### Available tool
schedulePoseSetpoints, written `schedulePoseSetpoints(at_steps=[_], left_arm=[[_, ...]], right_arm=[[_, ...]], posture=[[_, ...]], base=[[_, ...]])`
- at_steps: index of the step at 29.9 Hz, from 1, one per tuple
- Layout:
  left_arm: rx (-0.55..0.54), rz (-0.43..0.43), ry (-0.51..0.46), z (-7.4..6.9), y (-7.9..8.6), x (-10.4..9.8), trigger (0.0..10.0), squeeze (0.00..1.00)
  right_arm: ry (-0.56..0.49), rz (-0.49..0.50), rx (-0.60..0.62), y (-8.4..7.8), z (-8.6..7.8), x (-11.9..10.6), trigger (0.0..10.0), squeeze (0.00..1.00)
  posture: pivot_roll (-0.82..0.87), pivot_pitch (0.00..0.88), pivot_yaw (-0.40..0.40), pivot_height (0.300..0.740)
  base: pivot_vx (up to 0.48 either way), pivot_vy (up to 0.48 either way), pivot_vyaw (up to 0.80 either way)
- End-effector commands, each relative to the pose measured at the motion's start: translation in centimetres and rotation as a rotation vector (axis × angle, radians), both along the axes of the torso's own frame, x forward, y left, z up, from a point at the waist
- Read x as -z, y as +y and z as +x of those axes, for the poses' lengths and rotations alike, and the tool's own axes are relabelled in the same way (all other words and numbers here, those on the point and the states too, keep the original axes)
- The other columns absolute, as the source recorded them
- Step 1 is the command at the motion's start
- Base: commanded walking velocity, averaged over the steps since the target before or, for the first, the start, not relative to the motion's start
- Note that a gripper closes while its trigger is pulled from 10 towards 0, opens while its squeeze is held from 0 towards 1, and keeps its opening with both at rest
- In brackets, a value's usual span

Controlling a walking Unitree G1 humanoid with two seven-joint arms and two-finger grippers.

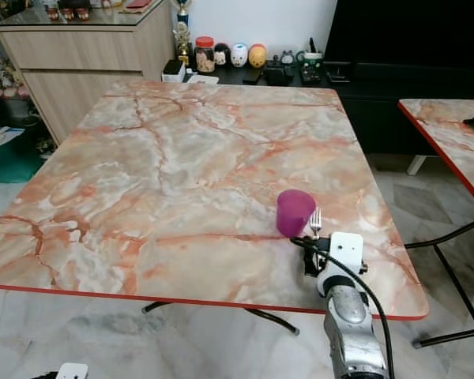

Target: Setting the table

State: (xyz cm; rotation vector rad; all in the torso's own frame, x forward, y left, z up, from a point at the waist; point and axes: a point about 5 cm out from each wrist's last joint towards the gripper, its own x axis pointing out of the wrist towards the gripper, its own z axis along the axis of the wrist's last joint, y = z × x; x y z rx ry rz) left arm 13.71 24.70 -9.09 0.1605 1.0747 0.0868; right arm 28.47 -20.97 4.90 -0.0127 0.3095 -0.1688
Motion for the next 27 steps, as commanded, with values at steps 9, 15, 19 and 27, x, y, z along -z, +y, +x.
schedulePoseSetpoints(at_steps=[9,15,19,27], left_arm=[[0.015,-0.004,0.016,-0.2,-0.1,0.1,10.0,0.0],[0.008,-0.009,0.016,-0.3,-0.1,0.1,10.0,0.0],[0.007,-0.01,0.016,-0.3,-0.1,0.1,10.0,0.0],[0.006,-0.011,0.016,-0.2,-0.1,0.1,10.0,0.0]], right_arm=[[0.02,0.015,0.0,-0.3,1.3,0.0,10.0,0.0],[0.027,0.024,-0.027,0.2,1.9,0.0,10.0,0.0],[0.032,0.04,-0.051,0.4,2.0,0.2,10.0,0.0],[0.057,0.016,-0.036,0.0,2.0,0.6,10.0,0.0]], posture=[[0.03,0.0,-0.012,0.715],[0.04,0.0,-0.015,0.715],[0.04,0.0,-0.016,0.715],[0.04,0.0,-0.017,0.715]], base=[[0.0,0.0,0.0],[0.0,0.0,0.0],[0.0,0.0,0.0],[0.0,0.0,0.0]])
